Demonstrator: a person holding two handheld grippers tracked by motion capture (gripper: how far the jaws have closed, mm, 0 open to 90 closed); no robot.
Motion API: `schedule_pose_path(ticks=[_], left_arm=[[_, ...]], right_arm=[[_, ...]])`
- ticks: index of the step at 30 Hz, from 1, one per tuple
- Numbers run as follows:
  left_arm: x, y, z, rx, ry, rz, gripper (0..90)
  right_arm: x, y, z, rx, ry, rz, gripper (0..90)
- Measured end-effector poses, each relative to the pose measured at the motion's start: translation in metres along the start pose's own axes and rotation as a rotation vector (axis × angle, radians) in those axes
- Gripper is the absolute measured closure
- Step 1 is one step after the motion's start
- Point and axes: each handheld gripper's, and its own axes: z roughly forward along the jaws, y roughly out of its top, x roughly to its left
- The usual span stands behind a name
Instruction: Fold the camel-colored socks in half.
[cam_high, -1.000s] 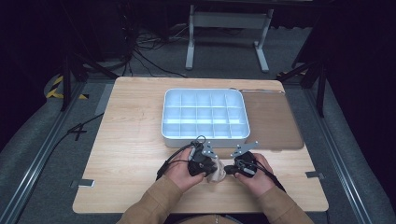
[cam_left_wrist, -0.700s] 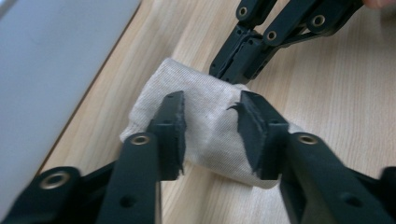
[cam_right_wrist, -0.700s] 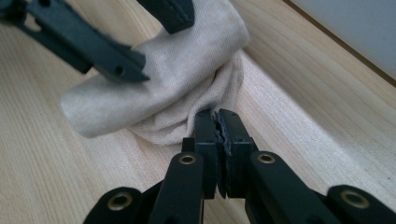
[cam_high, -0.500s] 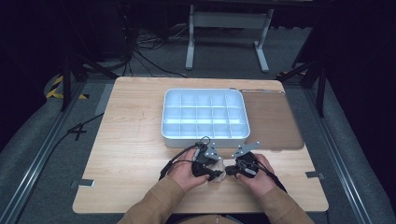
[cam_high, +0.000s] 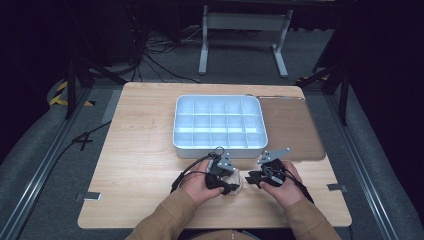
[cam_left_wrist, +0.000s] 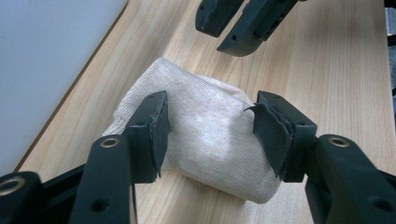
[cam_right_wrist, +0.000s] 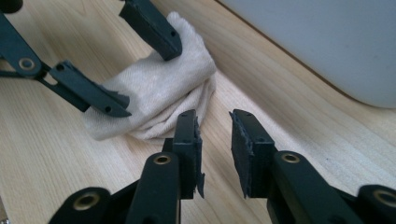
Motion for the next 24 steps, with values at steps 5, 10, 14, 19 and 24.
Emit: schedule_pose_path(ticks=[5, 10, 14, 19, 24], left_arm=[[-0.002, 0.0, -0.003, 0.004, -0.004, -0.003, 40.7], [0.0, -0.004, -0.01, -0.021, -0.019, -0.032, 36.4], [-0.001, -0.006, -0.01, -0.019, -0.015, -0.037, 36.0], [-0.005, -0.005, -0.007, -0.006, -0.002, -0.017, 34.0], [-0.005, -0.005, -0.007, 0.0, 0.004, -0.015, 33.8]], right_arm=[[0.0, 0.002, -0.002, -0.028, 0.011, 0.025, 66.0], [0.002, 0.006, -0.002, -0.047, 0.014, 0.029, 62.9], [0.006, 0.011, -0.001, -0.088, 0.029, 0.038, 58.1], [0.013, 0.017, 0.004, -0.119, 0.034, 0.041, 52.3], [0.017, 0.02, 0.011, -0.121, 0.036, 0.046, 50.6]])
